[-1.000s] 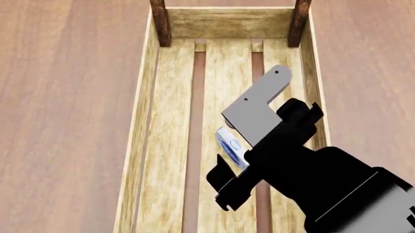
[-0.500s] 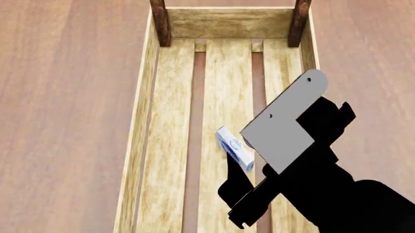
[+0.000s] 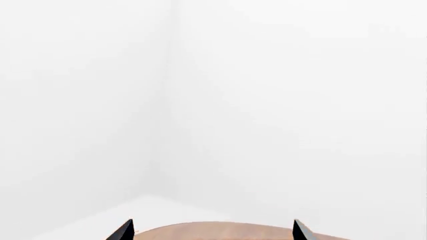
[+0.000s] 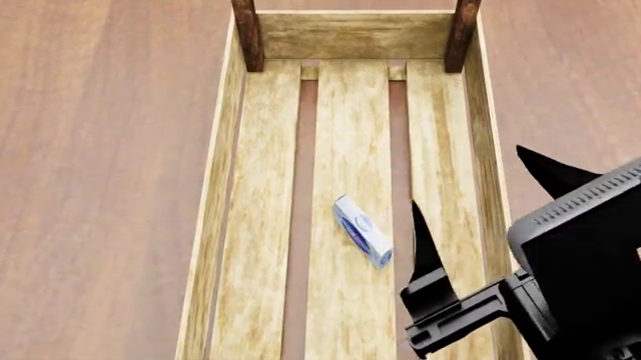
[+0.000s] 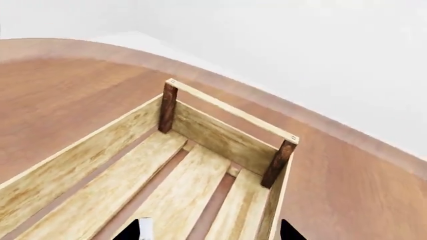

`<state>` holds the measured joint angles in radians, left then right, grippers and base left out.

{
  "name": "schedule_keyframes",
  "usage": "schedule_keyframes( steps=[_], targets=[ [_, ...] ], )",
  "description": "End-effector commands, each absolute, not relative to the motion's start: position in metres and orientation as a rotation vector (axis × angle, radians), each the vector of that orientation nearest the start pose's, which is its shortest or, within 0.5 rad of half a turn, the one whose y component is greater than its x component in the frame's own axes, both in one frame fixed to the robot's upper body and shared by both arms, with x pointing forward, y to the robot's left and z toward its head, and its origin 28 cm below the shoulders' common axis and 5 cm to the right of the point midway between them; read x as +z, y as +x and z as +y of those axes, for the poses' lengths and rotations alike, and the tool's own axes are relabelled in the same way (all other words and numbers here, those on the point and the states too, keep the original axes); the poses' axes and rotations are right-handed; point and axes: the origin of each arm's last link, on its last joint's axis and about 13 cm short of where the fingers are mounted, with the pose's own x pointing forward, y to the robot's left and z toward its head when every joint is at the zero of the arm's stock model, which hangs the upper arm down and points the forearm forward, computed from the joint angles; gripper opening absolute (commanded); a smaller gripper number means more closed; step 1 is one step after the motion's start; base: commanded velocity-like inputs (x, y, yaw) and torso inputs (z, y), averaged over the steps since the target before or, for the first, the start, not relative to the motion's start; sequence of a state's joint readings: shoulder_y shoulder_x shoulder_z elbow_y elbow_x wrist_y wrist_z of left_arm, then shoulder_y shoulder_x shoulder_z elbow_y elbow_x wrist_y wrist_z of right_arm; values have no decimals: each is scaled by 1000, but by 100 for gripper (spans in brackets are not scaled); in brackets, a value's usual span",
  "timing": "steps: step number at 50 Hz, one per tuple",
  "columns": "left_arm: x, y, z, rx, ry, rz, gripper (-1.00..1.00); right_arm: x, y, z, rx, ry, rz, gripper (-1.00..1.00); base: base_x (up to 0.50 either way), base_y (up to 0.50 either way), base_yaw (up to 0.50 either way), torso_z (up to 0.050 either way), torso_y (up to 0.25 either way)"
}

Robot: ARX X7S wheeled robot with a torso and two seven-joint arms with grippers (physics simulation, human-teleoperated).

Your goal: Pick up the cream cheese and put it in the tray.

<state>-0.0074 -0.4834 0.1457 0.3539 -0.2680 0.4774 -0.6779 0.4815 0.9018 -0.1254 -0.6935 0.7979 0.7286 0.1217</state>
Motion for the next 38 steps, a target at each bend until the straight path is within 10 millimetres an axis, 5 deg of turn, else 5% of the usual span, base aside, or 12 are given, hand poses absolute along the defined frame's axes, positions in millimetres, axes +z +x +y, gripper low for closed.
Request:
schedule_keyframes(
  steps=[1,11,17,26,38],
  targets=[
    [206,209,255,261,-113,-788,100,214,208,-198,240,-270,-227,100,0,0,0,0,0],
    [255,204,234,129,-158,-993,100,218,216,-182,17,-163,-440,100,0,0,0,0,0],
    [262,200,223,80,-162,-1024,100,214,220,-177,-116,-100,-597,100,0,0,0,0,0],
    [269,173,208,49,-130,-1139,100,220,192,-181,-70,110,-743,100,0,0,0,0,0],
    [279,146,206,-5,-74,-1264,100,224,166,-177,-19,134,-808,100,0,0,0,0,0]
  ],
)
